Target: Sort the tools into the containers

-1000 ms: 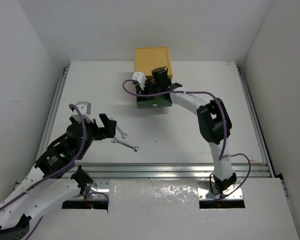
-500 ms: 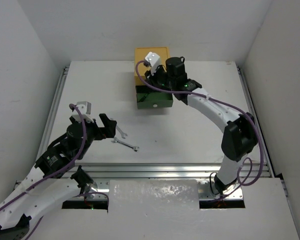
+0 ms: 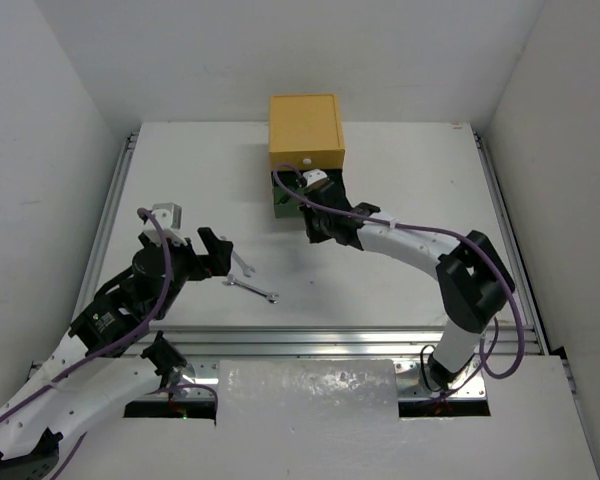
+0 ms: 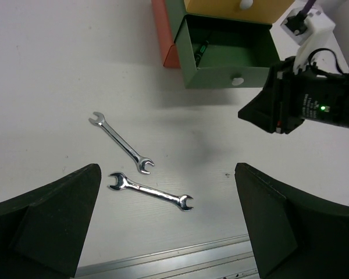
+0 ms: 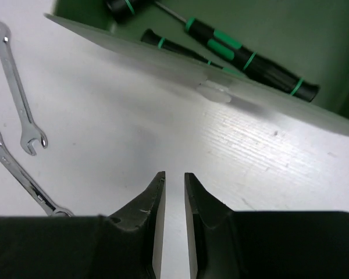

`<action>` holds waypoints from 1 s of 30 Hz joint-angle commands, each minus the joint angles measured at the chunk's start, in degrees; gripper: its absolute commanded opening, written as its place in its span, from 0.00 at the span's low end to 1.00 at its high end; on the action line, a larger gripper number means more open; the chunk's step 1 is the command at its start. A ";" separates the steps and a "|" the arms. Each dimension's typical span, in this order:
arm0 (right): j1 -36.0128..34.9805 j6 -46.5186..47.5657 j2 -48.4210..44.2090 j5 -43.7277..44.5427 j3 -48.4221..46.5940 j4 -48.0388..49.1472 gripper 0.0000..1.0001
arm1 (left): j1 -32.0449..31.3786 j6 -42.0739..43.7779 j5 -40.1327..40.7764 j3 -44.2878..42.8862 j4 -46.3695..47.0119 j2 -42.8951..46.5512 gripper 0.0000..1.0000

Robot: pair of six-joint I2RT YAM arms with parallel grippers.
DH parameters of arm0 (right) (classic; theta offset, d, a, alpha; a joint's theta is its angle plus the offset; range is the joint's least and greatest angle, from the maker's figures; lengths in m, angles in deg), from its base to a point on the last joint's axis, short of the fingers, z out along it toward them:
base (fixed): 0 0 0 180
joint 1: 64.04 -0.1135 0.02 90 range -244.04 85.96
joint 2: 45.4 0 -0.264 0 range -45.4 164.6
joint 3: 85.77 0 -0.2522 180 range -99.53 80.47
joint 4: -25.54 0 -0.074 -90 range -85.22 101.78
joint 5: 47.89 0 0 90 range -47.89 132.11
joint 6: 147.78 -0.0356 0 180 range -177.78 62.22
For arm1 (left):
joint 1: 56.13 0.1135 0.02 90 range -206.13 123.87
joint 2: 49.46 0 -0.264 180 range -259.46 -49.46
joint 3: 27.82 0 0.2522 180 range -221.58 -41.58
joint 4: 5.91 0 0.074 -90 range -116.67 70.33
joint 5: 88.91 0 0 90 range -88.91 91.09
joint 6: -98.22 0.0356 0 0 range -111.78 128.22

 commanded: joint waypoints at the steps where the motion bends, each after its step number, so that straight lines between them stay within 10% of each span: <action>1: 0.54 -5.38 2.00 4.21 -1.53 4.65 0.19 | 0.37 0.06 0.07 0.23 2.15 1.25 0.98; 30: 5.73 2.96 20.29 14.50 -17.97 20.92 0.19 | 0.29 0.41 -0.81 0.49 2.50 0.90 0.98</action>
